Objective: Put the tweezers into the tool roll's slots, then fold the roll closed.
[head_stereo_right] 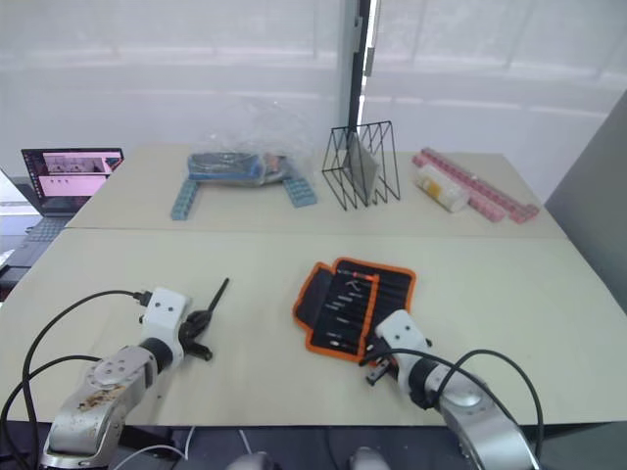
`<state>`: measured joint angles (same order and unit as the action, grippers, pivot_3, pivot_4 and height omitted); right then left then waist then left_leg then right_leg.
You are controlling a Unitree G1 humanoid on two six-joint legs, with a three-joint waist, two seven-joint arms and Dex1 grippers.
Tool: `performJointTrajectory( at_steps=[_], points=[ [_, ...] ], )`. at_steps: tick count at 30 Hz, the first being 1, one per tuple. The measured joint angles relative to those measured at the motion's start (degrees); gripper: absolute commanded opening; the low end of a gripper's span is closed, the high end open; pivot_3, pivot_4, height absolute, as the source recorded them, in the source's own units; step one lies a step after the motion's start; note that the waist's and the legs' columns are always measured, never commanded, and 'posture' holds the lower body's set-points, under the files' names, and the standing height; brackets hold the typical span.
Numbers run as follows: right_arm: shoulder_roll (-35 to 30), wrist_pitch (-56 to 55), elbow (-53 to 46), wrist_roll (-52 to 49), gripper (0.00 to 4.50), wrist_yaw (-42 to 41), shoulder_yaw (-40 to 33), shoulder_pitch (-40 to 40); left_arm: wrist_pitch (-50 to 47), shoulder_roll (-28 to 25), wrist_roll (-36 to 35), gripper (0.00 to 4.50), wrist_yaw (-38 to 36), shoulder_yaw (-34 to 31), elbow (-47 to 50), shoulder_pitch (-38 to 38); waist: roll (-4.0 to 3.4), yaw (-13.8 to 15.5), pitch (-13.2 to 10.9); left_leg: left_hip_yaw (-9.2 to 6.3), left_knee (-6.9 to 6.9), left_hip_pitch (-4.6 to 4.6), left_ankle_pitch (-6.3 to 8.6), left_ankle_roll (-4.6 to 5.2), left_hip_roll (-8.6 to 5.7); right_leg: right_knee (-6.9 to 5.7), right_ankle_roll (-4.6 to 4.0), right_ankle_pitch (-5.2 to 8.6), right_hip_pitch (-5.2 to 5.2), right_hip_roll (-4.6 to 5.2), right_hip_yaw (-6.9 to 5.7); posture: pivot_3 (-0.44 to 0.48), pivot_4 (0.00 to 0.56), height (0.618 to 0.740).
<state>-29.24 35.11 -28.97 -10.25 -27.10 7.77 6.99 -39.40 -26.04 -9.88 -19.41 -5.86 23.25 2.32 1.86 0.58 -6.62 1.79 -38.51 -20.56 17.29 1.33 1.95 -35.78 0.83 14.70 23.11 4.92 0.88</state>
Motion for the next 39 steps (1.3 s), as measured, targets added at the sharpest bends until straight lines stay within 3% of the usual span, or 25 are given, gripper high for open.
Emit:
performJointTrajectory(
  at_steps=[5, 11, 16, 22, 28, 33, 39],
  points=[
    [0.0, 0.0, -0.5, 0.0, 0.00, -0.1, 0.0, 0.1, 1.8, -4.6, -0.5, 0.05, -4.2, -0.4, 0.0, -0.9, 0.04, -0.2, 0.0, -0.05, 0.17, -0.38, -0.06, -0.09, 0.01, 0.01, -0.06, 0.00, 0.32, 0.07, -0.07, 0.000, 0.150, 0.725],
    [0.3, 0.0, -0.5, 0.0, 0.00, 0.1, -0.1, 0.0, 5.2, -9.1, -3.6, 0.05, -12.4, -0.2, -0.8, -11.1, 0.21, -0.2, 0.0, 0.00, 0.19, -0.81, -0.19, -0.32, -0.02, -0.03, -0.12, -0.07, 0.82, 0.18, -0.13, 0.000, 0.150, 0.725],
    [1.0, 0.0, -0.7, 0.0, 0.00, 0.9, 0.1, -0.1, 9.7, -10.2, -6.9, 0.05, -23.6, 4.7, -5.8, -20.3, 0.29, -0.4, 0.0, 0.06, 0.19, -0.90, -0.20, -0.31, -0.08, -0.06, -0.10, -0.09, 0.92, 0.16, -0.21, 0.000, 0.150, 0.725],
    [1.2, 0.0, -0.8, 0.0, 0.00, 1.5, 0.3, -0.3, 13.5, -9.1, -6.9, 0.05, -35.6, 14.4, -15.3, -33.7, 0.30, -0.3, 0.0, 0.25, 0.10, -0.89, -0.22, -0.25, -0.25, -0.10, -0.01, -0.13, 0.84, -0.69, -0.43, 0.000, 0.150, 0.725],
    [1.1, 0.0, -1.8, 0.0, 0.00, 2.3, -0.3, 1.0, 15.8, -2.9, -2.8, 0.05, -41.8, 25.1, -23.2, -42.7, 0.29, 0.1, -0.1, 0.21, -0.46, -1.13, -0.11, -0.03, -0.28, -0.15, 0.14, -0.13, 0.83, -1.15, -0.33, 0.000, 0.150, 0.725],
    [1.4, 0.0, -1.8, 0.0, 0.00, 2.4, 0.0, 0.8, 19.8, 0.5, 1.7, 0.05, -43.5, 29.7, -30.6, -45.9, 0.28, 0.1, -0.1, 0.19, -0.50, -1.14, -0.10, -0.01, -0.22, -0.17, 0.15, -0.14, 0.86, -1.39, -0.14, 0.000, 0.150, 0.725],
    [1.9, 0.0, -1.9, 0.0, 0.00, 3.3, 0.4, 0.8, 25.8, -0.7, 6.8, 0.05, -47.5, 34.2, -34.9, -45.7, 0.28, 0.1, -0.1, 0.17, -0.52, -1.17, -0.11, -0.01, -0.18, -0.24, 0.14, -0.14, 0.91, -1.47, -0.09, 0.000, 0.150, 0.725]
  ],
)
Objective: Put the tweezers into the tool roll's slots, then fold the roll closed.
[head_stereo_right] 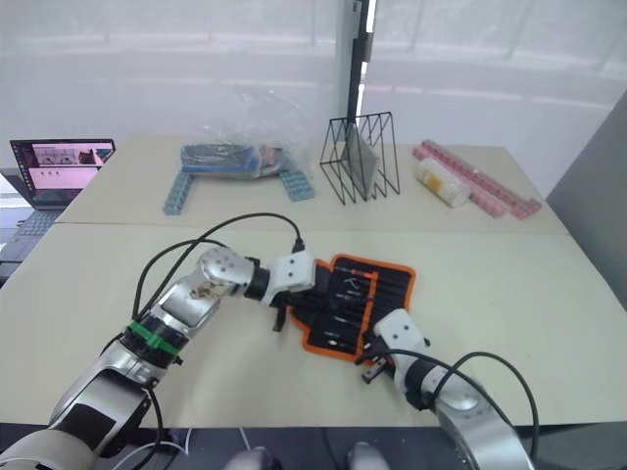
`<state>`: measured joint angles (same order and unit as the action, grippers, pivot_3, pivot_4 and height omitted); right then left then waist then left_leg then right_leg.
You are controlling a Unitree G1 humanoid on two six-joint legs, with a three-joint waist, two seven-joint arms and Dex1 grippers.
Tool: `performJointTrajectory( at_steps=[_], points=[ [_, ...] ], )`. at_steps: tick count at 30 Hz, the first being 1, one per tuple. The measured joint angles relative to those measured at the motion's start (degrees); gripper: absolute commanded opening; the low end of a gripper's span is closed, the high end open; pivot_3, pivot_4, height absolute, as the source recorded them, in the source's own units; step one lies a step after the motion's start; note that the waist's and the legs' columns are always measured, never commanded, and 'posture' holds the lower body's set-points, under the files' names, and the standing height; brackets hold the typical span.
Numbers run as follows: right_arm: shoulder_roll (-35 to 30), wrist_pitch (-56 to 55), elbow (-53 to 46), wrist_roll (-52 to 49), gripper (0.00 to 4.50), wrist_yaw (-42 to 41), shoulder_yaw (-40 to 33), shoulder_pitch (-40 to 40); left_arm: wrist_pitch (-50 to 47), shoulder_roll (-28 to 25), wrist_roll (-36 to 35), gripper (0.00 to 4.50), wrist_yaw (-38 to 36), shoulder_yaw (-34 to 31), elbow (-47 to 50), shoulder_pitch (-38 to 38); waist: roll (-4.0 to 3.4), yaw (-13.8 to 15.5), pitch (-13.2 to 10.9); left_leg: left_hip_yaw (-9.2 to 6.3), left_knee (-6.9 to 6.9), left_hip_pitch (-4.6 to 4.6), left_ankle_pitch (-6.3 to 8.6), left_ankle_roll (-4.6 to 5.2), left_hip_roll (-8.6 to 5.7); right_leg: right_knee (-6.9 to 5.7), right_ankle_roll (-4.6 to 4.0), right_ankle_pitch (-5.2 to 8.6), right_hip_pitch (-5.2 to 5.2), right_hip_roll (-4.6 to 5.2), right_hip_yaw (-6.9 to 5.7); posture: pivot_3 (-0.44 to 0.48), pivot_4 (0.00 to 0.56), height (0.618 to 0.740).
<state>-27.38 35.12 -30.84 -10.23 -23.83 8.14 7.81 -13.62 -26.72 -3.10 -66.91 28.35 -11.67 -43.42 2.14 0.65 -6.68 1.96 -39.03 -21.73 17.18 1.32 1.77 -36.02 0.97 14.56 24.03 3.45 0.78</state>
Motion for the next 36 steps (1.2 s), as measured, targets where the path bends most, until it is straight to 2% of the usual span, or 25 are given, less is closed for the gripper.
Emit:
performJointTrajectory(
  at_steps=[7, 12, 18, 36],
  points=[
    [0.0, 0.3, -0.8, 0.0, 0.00, 1.0, -0.3, 1.0, 3.8, -2.0, 4.0, 0.05, -3.2, 1.5, -0.4, 0.5, 0.00, 0.1, 0.0, -0.03, -0.12, -0.02, 0.00, 0.00, 0.00, -0.08, 0.00, 0.00, -0.03, 0.00, 0.00, 0.000, 0.150, 0.725],
    [-0.7, 0.4, -5.3, -0.3, 0.00, 1.2, -1.6, 6.3, 5.2, -2.1, 5.4, 0.05, -4.8, 1.6, -0.5, 0.5, -0.01, 0.1, 0.0, -0.08, -0.14, -0.08, 0.00, 0.00, -0.01, -0.08, 0.01, 0.00, -0.02, -0.01, 0.00, 0.000, 0.150, 0.725],
    [-0.9, 0.7, -6.7, -0.7, 0.00, 1.3, -2.0, 8.4, 7.3, -2.2, 7.3, 0.05, -6.2, 1.8, -1.6, 0.5, -0.01, 0.1, 0.0, -0.08, -0.24, -0.03, 0.00, 0.00, -0.01, -0.18, 0.01, 0.00, -0.05, -0.03, 0.01, 0.000, 0.150, 0.725],
    [0.0, 1.3, -6.4, -0.6, 0.00, 2.9, -1.6, 8.1, 10.1, -0.8, 12.7, 0.05, -11.4, 4.8, -7.5, -5.7, -0.01, 0.1, 0.0, -0.12, -0.88, -0.09, 0.06, 0.11, 0.00, -0.67, 0.04, 0.03, -0.09, -0.06, 0.03, 0.000, 0.150, 0.725]
  ],
)
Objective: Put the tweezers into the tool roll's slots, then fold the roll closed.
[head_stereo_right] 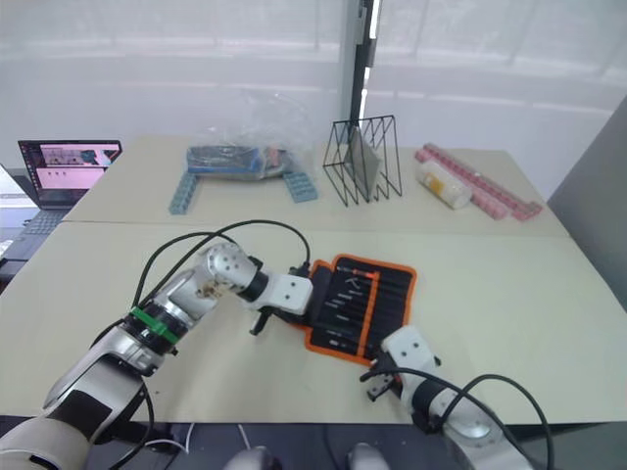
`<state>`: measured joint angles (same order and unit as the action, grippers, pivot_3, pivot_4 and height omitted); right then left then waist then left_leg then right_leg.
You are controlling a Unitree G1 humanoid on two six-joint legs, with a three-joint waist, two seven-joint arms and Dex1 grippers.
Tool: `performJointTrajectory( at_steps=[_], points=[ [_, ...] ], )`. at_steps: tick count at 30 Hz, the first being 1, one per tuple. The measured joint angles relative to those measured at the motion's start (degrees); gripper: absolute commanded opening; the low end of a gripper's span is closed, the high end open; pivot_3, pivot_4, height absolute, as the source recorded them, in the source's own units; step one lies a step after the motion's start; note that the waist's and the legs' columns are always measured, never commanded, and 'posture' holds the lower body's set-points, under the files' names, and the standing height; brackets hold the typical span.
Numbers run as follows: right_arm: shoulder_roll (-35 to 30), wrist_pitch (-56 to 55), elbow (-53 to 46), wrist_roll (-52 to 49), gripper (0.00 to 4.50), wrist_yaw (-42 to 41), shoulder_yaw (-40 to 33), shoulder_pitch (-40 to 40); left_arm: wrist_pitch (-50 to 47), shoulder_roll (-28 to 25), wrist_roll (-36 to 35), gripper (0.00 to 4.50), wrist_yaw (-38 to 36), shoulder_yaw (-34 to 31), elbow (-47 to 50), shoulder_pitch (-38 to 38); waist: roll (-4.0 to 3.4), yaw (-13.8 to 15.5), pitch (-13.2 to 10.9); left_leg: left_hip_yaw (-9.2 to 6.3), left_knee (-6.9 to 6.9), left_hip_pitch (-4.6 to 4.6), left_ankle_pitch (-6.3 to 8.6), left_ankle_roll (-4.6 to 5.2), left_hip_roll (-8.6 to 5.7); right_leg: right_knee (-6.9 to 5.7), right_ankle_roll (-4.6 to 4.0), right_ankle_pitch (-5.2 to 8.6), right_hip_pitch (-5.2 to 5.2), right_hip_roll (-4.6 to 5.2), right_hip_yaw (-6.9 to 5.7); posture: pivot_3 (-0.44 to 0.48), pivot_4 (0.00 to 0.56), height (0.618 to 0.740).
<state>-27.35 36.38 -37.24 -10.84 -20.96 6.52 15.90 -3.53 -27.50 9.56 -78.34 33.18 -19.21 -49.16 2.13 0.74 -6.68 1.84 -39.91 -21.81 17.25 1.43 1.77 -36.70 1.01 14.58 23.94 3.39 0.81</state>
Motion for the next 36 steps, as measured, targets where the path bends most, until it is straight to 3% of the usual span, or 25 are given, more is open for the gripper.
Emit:
performJointTrajectory(
  at_steps=[10, 36],
  points=[
    [1.3, 0.0, 1.2, 0.4, 0.00, 0.4, 1.0, -1.4, -0.1, 3.1, 4.1, 0.05, 0.3, 0.9, -4.0, -3.2, 0.03, -0.3, 0.0, 0.01, -0.07, 0.08, 0.00, 0.00, 0.00, -0.14, -0.01, 0.00, -0.03, -0.03, 0.06, 0.000, 0.150, 0.725],
    [2.0, -0.1, 1.1, 1.0, 0.00, 1.1, 1.4, -1.1, -8.0, 3.1, 17.1, 0.05, -1.2, 6.0, 5.5, -5.0, 0.03, -0.3, 0.0, 0.03, -0.08, 0.20, 0.00, 0.00, 0.01, -0.27, -0.02, 0.01, -0.08, -0.05, 0.14, 0.000, 0.150, 0.725]
  ],
)
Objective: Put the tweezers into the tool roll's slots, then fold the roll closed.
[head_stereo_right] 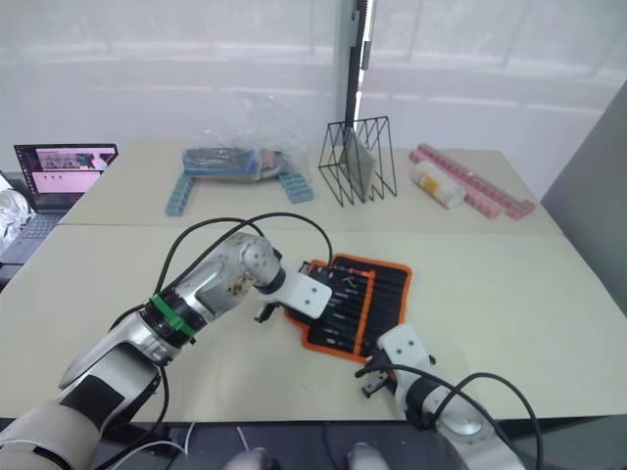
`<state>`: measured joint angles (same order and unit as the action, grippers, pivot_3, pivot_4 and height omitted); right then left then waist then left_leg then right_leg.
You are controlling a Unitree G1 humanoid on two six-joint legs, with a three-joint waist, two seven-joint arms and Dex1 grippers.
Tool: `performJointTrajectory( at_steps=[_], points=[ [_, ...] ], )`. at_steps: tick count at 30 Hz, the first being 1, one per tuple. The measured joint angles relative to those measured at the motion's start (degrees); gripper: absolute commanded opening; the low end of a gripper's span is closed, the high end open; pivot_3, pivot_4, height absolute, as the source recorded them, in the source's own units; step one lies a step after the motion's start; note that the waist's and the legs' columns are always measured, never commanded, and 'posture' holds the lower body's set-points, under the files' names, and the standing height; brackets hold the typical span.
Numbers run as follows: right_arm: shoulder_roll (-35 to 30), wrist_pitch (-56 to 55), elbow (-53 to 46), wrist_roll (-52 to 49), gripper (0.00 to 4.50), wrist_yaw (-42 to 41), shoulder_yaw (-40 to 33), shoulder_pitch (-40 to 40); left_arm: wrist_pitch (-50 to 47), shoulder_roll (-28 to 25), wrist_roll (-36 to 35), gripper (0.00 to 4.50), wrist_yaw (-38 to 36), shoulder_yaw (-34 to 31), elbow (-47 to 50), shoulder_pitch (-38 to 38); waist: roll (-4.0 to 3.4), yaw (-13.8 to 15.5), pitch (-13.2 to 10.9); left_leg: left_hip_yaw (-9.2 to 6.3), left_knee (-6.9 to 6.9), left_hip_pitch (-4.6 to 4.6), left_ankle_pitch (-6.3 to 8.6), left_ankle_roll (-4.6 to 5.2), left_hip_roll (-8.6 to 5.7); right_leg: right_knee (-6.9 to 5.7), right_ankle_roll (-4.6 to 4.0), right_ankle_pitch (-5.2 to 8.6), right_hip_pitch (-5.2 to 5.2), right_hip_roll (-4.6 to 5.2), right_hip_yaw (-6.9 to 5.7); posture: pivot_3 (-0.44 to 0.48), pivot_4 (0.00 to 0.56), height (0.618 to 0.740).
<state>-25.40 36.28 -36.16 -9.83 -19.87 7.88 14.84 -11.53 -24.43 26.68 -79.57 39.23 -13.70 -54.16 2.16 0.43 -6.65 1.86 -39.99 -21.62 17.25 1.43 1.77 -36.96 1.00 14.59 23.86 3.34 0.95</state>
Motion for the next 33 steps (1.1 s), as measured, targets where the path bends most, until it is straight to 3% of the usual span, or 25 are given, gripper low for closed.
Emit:
performJointTrajectory(
  at_steps=[25, 33],
  points=[
    [1.4, -0.6, -0.2, 0.7, 0.00, 1.2, 0.5, 0.8, -5.7, 9.3, 2.1, 0.05, -2.1, 3.9, 3.4, -2.6, -0.02, -0.2, 0.0, 0.00, 0.00, 0.00, 0.00, 0.00, 0.01, -0.01, 0.00, 0.00, -0.01, -0.01, 0.03, 0.000, 0.150, 0.725],
    [1.4, -0.7, -0.1, 0.7, 0.00, 1.2, 0.6, 0.7, -5.9, 4.8, 1.1, 0.05, -3.0, 3.4, 3.2, -1.9, -0.03, -0.2, 0.0, -0.01, 0.00, 0.02, 0.00, 0.00, 0.02, -0.01, -0.01, 0.01, -0.01, -0.03, 0.04, 0.000, 0.150, 0.725]
  ],
)
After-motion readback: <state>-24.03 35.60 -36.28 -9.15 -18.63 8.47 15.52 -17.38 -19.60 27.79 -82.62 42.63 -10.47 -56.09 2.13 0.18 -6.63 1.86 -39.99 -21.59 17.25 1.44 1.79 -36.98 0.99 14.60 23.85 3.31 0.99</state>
